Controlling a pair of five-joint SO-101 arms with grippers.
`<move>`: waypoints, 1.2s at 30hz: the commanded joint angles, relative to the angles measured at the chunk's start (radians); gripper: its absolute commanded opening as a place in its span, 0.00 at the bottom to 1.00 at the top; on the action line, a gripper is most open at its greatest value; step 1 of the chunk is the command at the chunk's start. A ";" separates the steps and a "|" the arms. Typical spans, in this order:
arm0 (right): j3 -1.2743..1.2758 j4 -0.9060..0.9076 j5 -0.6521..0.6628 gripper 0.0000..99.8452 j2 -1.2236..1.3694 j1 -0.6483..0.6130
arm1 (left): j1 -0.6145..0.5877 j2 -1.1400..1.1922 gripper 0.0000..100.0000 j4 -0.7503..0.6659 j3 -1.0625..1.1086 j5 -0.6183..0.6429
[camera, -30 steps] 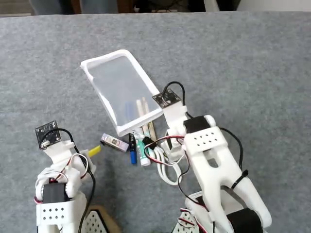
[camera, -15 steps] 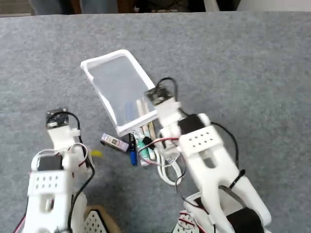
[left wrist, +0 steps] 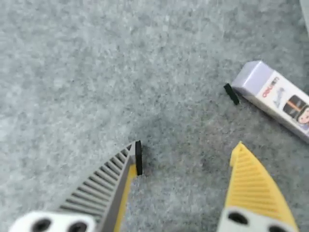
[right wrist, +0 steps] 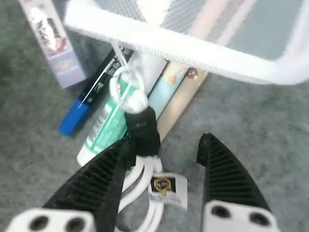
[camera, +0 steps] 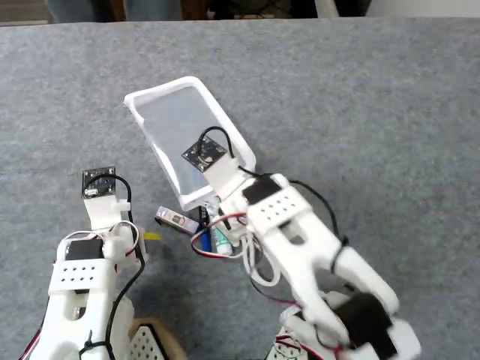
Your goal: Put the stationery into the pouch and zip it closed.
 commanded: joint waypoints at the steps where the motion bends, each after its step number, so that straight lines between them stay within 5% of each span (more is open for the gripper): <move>1: -0.036 -0.077 0.006 0.23 0.128 -0.020 | 0.004 0.005 0.31 -0.017 -0.001 -0.009; 12: -0.173 -0.080 0.005 0.23 0.320 -0.018 | 0.004 0.005 0.31 -0.018 -0.001 -0.009; 36: -0.265 0.110 0.005 0.23 0.134 -0.018 | 0.004 0.012 0.31 -0.038 -0.001 -0.011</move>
